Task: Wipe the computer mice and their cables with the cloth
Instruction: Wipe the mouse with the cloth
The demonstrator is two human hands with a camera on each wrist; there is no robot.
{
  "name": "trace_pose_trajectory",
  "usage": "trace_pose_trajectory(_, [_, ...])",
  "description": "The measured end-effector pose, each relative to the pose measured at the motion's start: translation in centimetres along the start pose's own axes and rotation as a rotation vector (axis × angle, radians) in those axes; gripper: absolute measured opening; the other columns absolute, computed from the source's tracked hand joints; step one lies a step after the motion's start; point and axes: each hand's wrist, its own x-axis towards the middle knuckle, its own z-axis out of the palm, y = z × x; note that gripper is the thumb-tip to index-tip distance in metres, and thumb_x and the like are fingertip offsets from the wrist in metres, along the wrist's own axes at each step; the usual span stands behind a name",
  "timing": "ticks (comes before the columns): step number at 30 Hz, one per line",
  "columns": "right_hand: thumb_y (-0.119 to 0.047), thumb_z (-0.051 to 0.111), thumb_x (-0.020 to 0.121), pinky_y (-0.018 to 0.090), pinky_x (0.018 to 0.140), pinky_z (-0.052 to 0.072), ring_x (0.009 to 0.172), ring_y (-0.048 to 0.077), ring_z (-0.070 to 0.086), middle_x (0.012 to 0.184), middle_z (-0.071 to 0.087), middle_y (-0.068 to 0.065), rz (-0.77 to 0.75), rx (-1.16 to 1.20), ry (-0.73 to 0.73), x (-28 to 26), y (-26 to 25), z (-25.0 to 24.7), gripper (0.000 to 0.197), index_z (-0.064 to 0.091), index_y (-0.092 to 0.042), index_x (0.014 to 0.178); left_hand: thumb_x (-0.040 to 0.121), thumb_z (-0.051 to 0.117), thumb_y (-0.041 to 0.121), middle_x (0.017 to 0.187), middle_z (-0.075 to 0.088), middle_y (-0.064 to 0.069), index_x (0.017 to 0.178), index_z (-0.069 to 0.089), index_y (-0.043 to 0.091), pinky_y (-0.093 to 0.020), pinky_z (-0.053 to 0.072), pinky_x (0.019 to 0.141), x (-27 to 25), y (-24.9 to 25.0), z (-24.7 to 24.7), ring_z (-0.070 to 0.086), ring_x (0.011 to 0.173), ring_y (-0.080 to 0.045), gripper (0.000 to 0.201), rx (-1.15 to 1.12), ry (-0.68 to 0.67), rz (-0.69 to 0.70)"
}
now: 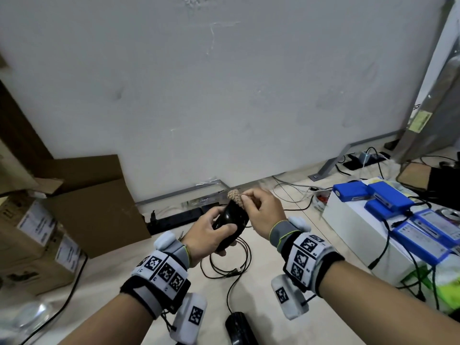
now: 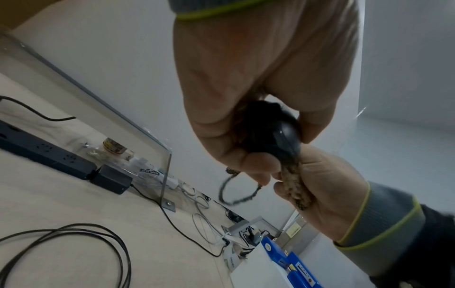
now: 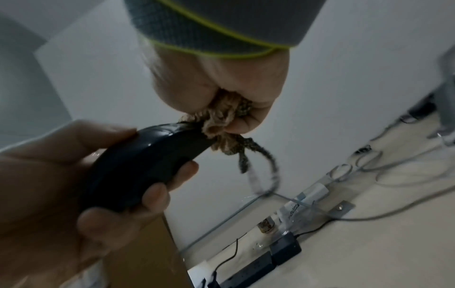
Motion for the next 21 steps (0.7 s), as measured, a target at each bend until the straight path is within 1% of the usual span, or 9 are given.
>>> trace_pose_trajectory(3, [-0.024, 0.06, 0.088, 0.021, 0.078, 0.045, 0.081, 0.009, 0.056, 0.088, 0.06, -0.004, -0.156, 0.037, 0.058, -1.1, -0.4, 0.1, 0.011, 0.068, -0.018, 0.087, 0.092, 0.058, 0.01, 0.092, 0.07, -0.014, 0.116, 0.053, 0.017, -0.028, 0.05, 0.048, 0.2, 0.0, -0.2, 0.069, 0.076, -0.028, 0.025, -0.048, -0.015, -0.021])
trace_pose_trajectory(6, [-0.028, 0.06, 0.087, 0.015, 0.08, 0.044, 0.086, 0.008, 0.057, 0.094, 0.058, -0.002, -0.362, 0.005, 0.026, -2.1, -0.7, 0.4, 0.015, 0.069, -0.018, 0.091, 0.092, 0.058, 0.009, 0.087, 0.069, -0.011, 0.115, 0.053, 0.013, -0.028, 0.049, 0.047, 0.3, 0.1, -0.2, 0.068, 0.075, -0.03, 0.023, -0.078, -0.02, -0.011])
trace_pose_trajectory(8, [-0.029, 0.06, 0.087, 0.018, 0.079, 0.045, 0.083, 0.008, 0.056, 0.091, 0.057, -0.004, -0.293, -0.019, 0.047, -1.4, 0.0, 0.4, 0.014, 0.069, -0.018, 0.09, 0.087, 0.064, 0.013, 0.091, 0.071, -0.014, 0.117, 0.053, 0.014, -0.028, 0.05, 0.046, 0.0, 0.0, -0.2, 0.069, 0.075, -0.032, 0.031, -0.098, -0.046, -0.023])
trace_pose_trajectory(10, [-0.026, 0.062, 0.088, 0.026, 0.073, 0.047, 0.072, 0.009, 0.055, 0.08, 0.058, -0.008, -0.07, 0.025, 0.053, -0.3, 0.8, 0.3, 0.009, 0.069, -0.021, 0.085, 0.079, 0.066, 0.02, 0.096, 0.072, -0.018, 0.117, 0.053, 0.016, -0.029, 0.051, 0.047, -0.4, -0.2, -0.3, 0.07, 0.077, -0.032, 0.041, -0.104, -0.071, -0.034])
trace_pose_trajectory(12, [-0.026, 0.063, 0.088, 0.027, 0.07, 0.046, 0.067, 0.007, 0.054, 0.073, 0.059, -0.011, 0.058, 0.117, 0.07, 0.1, 1.0, 0.2, 0.01, 0.068, -0.025, 0.08, 0.079, 0.066, 0.02, 0.098, 0.072, -0.019, 0.118, 0.052, 0.017, -0.029, 0.051, 0.048, -0.5, -0.3, -0.2, 0.07, 0.078, -0.032, 0.041, -0.104, -0.079, -0.039])
trace_pose_trajectory(15, [-0.027, 0.063, 0.087, 0.019, 0.078, 0.046, 0.081, 0.004, 0.057, 0.087, 0.06, -0.008, -0.192, 0.089, 0.06, -1.4, -0.4, -0.1, 0.007, 0.069, -0.024, 0.085, 0.088, 0.062, 0.011, 0.092, 0.072, -0.014, 0.117, 0.053, 0.015, -0.029, 0.051, 0.047, -0.3, -0.3, 0.0, 0.07, 0.077, -0.031, 0.031, -0.127, -0.063, -0.035])
trace_pose_trajectory(17, [-0.032, 0.061, 0.087, 0.016, 0.08, 0.045, 0.087, 0.007, 0.058, 0.097, 0.057, -0.005, -0.369, 0.02, -0.034, -2.5, -0.7, 0.0, 0.015, 0.069, -0.021, 0.092, 0.081, 0.064, 0.016, 0.087, 0.069, -0.011, 0.115, 0.053, 0.012, -0.029, 0.05, 0.046, -0.2, -0.2, 0.1, 0.069, 0.074, -0.03, 0.035, -0.134, -0.061, -0.023])
trace_pose_trajectory(19, [-0.035, 0.059, 0.088, 0.016, 0.08, 0.044, 0.089, 0.009, 0.057, 0.1, 0.056, -0.004, -0.388, -0.044, -0.044, -2.5, -0.2, -0.1, 0.02, 0.069, -0.021, 0.095, 0.075, 0.065, 0.02, 0.089, 0.069, -0.012, 0.115, 0.053, 0.012, -0.029, 0.051, 0.046, -0.4, 0.0, 0.1, 0.07, 0.075, -0.032, 0.042, -0.137, -0.062, -0.024])
trace_pose_trajectory(21, [-0.032, 0.059, 0.089, 0.021, 0.076, 0.044, 0.083, 0.011, 0.056, 0.092, 0.059, -0.004, -0.232, -0.066, 0.01, -1.5, 0.5, -0.2, 0.015, 0.068, -0.02, 0.093, 0.075, 0.066, 0.02, 0.094, 0.072, -0.016, 0.115, 0.053, 0.013, -0.03, 0.052, 0.047, -0.5, -0.1, -0.1, 0.07, 0.077, -0.034, 0.043, -0.139, -0.073, -0.027])
